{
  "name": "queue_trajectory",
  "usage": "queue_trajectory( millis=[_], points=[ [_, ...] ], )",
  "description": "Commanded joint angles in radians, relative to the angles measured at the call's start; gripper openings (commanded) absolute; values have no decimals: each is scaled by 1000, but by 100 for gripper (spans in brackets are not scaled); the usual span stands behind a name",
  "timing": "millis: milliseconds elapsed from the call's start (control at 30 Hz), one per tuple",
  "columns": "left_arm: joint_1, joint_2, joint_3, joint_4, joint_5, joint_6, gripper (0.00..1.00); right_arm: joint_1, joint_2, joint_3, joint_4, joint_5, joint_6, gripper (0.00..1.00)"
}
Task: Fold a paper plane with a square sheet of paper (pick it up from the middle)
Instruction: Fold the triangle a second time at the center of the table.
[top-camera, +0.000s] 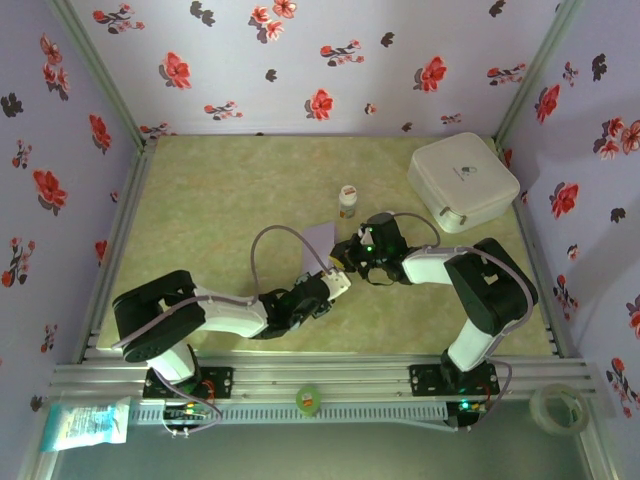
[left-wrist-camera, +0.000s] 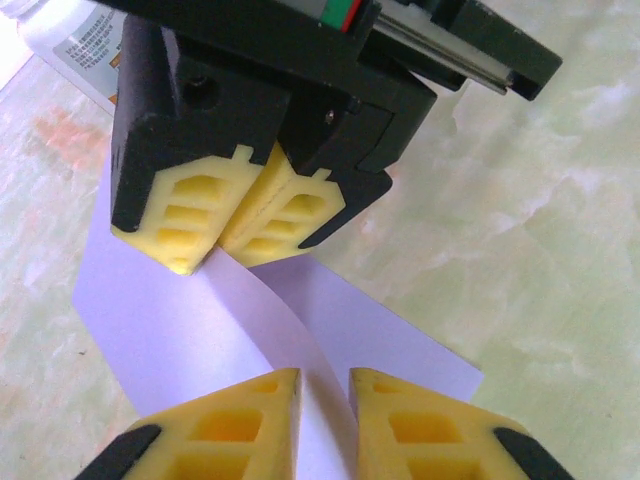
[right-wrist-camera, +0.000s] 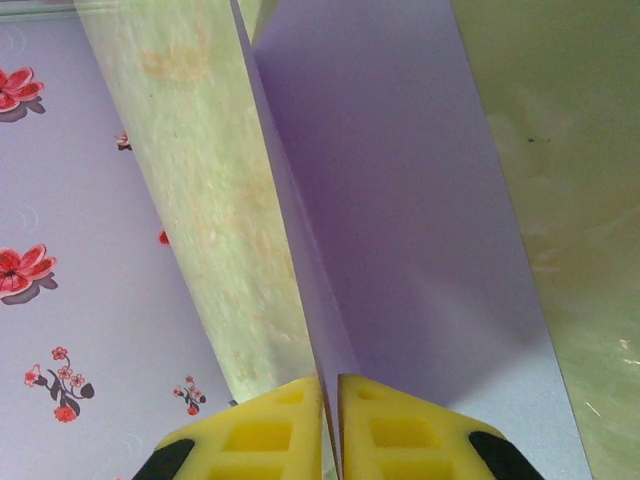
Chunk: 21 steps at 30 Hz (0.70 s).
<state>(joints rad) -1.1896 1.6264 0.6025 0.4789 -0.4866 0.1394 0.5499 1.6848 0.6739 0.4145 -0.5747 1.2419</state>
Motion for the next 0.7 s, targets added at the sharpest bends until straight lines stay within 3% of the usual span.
queue_trajectory(
  millis=[0,300,500,667],
  points=[
    [-8,-31,-7,38,-1,-24,16,1,-4,-7,-12,22,8,12],
    [-8,-40,-11,32,10,-51,11,1,-1,-9,-15,24,6,13],
    [-8,-47,-7,10,19,-78,0,-1,-2,-12,-18,26,4,14],
    [9,-70,4,-44,95,-150,0,-4,-29,-13,-80,56,-35,27]
  ],
)
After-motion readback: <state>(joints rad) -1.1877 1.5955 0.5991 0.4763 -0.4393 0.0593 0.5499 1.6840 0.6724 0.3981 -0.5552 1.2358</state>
